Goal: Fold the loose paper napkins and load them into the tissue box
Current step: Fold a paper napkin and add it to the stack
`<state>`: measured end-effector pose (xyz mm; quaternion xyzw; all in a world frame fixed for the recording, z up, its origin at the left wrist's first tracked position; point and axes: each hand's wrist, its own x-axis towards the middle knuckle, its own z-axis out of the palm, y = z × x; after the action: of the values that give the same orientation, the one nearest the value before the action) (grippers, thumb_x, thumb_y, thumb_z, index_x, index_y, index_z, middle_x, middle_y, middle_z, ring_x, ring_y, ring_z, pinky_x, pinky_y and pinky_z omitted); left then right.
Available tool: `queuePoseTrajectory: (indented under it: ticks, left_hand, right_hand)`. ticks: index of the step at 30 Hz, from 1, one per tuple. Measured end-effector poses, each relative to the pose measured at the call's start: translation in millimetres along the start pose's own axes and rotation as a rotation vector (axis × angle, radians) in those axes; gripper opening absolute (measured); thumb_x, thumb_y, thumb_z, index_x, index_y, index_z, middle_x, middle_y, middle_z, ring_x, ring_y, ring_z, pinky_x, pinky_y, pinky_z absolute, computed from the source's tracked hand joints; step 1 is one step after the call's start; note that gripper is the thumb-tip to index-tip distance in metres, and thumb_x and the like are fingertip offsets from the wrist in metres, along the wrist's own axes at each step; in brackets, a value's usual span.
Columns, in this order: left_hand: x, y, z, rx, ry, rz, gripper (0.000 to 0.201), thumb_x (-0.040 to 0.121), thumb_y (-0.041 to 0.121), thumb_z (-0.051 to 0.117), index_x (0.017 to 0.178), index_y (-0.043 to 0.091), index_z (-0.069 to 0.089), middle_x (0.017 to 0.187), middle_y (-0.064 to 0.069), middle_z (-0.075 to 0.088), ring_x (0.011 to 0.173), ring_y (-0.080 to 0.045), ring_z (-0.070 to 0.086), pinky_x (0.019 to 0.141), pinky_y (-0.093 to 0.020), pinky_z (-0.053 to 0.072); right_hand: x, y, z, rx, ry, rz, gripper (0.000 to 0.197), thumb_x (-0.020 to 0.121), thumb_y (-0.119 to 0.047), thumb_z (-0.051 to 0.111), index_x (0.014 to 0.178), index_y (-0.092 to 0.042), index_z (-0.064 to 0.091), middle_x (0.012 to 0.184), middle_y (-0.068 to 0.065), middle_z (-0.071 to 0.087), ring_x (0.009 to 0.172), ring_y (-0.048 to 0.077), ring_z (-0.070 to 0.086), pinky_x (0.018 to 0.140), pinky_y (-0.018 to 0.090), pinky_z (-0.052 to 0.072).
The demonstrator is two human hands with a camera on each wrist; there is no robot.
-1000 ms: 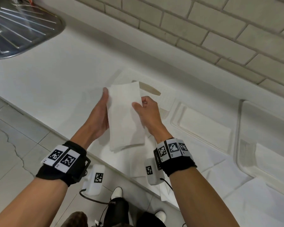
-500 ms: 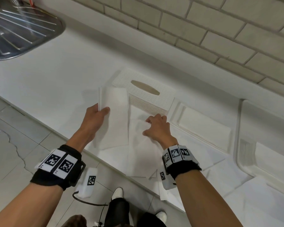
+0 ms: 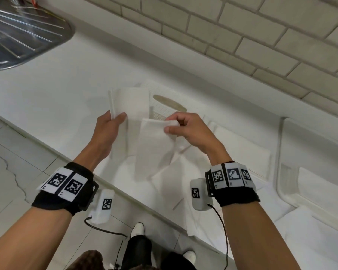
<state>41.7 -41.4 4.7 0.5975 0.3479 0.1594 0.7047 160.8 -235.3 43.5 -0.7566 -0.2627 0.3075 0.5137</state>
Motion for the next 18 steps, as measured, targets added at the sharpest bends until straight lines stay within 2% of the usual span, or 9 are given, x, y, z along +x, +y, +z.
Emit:
queuePoseTrajectory:
  ticks: [3,5,8,9,10,12,14,15,18]
  left_hand:
    - [-10,6,11,-0.026,-0.145,-0.034,0.015,0.093,0.018,0.058,0.103,0.017,0.070,0.102,-0.004,0.073,0.101,-0.030,0.067,0.081,-0.034,0.053]
    - [-17,9,20,-0.128,-0.268,-0.079,0.027,0.096,0.025,0.052,0.116,0.014,0.067,0.112,-0.006,0.073,0.109,-0.028,0.067,0.084,-0.034,0.053]
    - [-24,11,26,-0.318,-0.424,-0.131,0.050,0.101,0.046,0.034,0.133,0.015,0.056,0.127,-0.006,0.067,0.119,-0.023,0.063,0.095,-0.037,0.050]
    - [-25,10,28,-0.305,-0.444,-0.127,0.051,0.100,0.047,0.036,0.135,0.014,0.055,0.129,-0.007,0.066,0.120,-0.024,0.062,0.096,-0.037,0.050]
    - [-26,8,29,-0.250,-0.440,-0.110,0.046,0.099,0.040,0.043,0.133,0.012,0.056,0.126,-0.008,0.067,0.119,-0.028,0.062,0.095,-0.038,0.051]
    - [-26,3,30,-0.141,-0.353,-0.051,0.034,0.095,0.021,0.058,0.126,0.008,0.060,0.117,-0.010,0.071,0.113,-0.034,0.065,0.093,-0.044,0.053]
    - [-27,0,30,-0.124,-0.315,0.000,0.032,0.092,0.017,0.062,0.123,0.008,0.062,0.116,-0.011,0.072,0.108,-0.032,0.068,0.094,-0.048,0.052]
    - [-27,1,31,-0.133,-0.320,0.019,0.034,0.091,0.018,0.064,0.123,0.008,0.062,0.117,-0.012,0.071,0.107,-0.031,0.068,0.094,-0.048,0.052]
    - [-30,2,34,-0.130,-0.314,0.069,0.044,0.083,0.021,0.070,0.124,0.007,0.061,0.118,-0.012,0.071,0.106,-0.030,0.069,0.088,-0.044,0.055]
  right_hand:
    - [4,-20,3,0.028,0.115,-0.087,0.019,0.083,-0.005,0.071,0.082,-0.023,0.065,0.082,-0.005,0.064,0.072,0.011,0.061,0.062,0.022,0.051]
    - [9,-23,8,-0.021,0.247,-0.136,0.017,0.084,-0.009,0.070,0.081,-0.025,0.065,0.087,-0.005,0.065,0.076,0.015,0.062,0.069,0.034,0.053]
    - [14,-20,16,-0.073,0.351,-0.121,0.010,0.084,-0.011,0.067,0.088,-0.020,0.066,0.091,-0.008,0.066,0.078,0.015,0.061,0.073,0.033,0.053]
    - [13,-18,18,-0.067,0.364,-0.116,0.009,0.085,-0.011,0.067,0.091,-0.018,0.066,0.092,-0.008,0.065,0.079,0.014,0.061,0.073,0.032,0.052]
    - [12,-15,19,-0.046,0.373,-0.115,0.013,0.085,-0.012,0.068,0.096,-0.017,0.066,0.096,-0.006,0.065,0.083,0.013,0.061,0.074,0.031,0.051]
    - [9,-7,21,0.026,0.372,-0.087,0.041,0.083,-0.017,0.073,0.119,-0.022,0.055,0.114,-0.003,0.060,0.100,0.011,0.058,0.083,0.027,0.049]
    - [3,3,22,0.206,0.292,-0.011,0.076,0.078,-0.021,0.080,0.138,-0.033,0.034,0.131,-0.002,0.051,0.114,0.013,0.056,0.093,0.029,0.051]
    - [1,9,22,0.285,0.236,0.033,0.083,0.076,-0.020,0.081,0.141,-0.032,0.030,0.133,0.000,0.053,0.117,0.015,0.057,0.096,0.033,0.052]
    - [-5,16,24,0.341,0.124,0.107,0.052,0.083,-0.013,0.074,0.130,-0.013,0.053,0.121,0.007,0.068,0.109,0.022,0.067,0.095,0.039,0.054]
